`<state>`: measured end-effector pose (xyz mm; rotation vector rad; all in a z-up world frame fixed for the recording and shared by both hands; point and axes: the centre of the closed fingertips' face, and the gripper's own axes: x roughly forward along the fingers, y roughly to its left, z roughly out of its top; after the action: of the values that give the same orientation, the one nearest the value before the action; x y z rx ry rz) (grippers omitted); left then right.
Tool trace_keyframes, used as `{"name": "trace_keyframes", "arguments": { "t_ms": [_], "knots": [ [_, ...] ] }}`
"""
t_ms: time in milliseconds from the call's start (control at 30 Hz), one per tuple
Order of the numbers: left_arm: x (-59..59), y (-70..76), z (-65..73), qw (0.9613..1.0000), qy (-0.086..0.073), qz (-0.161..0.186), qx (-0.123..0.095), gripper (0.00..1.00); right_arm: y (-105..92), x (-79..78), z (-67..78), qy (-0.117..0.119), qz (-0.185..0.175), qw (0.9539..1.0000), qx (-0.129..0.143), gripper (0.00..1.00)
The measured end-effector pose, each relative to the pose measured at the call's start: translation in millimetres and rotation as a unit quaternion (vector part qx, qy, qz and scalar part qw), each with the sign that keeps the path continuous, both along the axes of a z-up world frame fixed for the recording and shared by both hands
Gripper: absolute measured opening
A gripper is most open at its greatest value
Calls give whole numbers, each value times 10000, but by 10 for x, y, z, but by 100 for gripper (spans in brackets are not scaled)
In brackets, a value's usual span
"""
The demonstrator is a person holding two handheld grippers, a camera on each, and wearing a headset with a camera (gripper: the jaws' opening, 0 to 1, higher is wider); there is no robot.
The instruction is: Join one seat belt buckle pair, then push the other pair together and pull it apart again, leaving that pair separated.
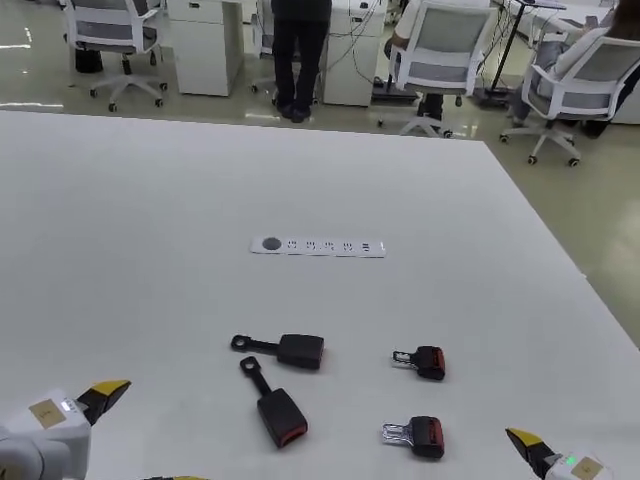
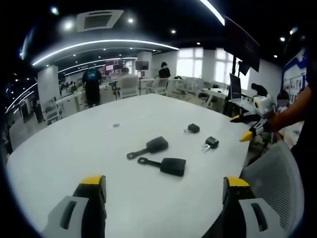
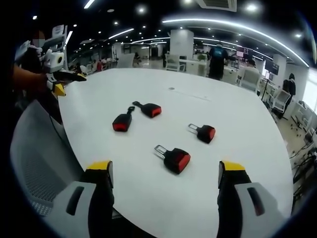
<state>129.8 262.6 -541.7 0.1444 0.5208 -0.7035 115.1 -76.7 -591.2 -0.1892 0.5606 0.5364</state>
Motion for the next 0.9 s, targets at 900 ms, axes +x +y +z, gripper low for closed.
{"name": "trace_keyframes", "arguments": {
  "t_ms": [900],
  "knots": [
    [219,-128,-243,9945,199,-871,554,91,73,295,-217,337,410,9986,-9,84]
  ]
}}
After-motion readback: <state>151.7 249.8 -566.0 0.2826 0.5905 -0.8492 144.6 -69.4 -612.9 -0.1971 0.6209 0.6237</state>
